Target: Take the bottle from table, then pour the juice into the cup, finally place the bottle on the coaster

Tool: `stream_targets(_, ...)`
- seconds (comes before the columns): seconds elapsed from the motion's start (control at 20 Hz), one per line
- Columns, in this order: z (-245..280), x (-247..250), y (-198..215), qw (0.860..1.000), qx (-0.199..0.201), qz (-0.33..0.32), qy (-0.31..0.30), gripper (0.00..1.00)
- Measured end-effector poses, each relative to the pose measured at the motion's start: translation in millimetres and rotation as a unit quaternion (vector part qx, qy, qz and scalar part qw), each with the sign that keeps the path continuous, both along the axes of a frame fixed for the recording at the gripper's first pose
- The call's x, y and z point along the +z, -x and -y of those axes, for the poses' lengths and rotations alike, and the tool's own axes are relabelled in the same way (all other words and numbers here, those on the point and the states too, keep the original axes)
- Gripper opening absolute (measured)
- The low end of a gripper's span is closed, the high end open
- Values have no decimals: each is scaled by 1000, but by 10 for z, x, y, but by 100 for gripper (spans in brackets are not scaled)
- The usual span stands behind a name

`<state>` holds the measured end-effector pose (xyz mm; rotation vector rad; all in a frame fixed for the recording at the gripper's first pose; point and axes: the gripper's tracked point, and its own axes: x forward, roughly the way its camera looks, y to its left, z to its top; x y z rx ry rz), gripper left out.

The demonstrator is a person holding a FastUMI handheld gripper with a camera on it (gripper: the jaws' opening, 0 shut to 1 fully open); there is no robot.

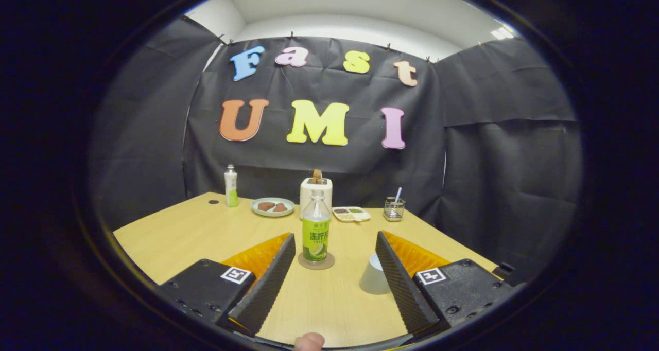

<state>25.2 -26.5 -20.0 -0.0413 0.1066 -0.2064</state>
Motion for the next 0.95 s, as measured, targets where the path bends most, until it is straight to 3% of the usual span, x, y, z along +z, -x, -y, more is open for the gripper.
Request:
stream_targets(0.4, -248, 46, 334, 1000, 26, 2, 8, 100)
stream_targets(0.95, -172, 28, 407, 1000, 9, 1, 8, 100)
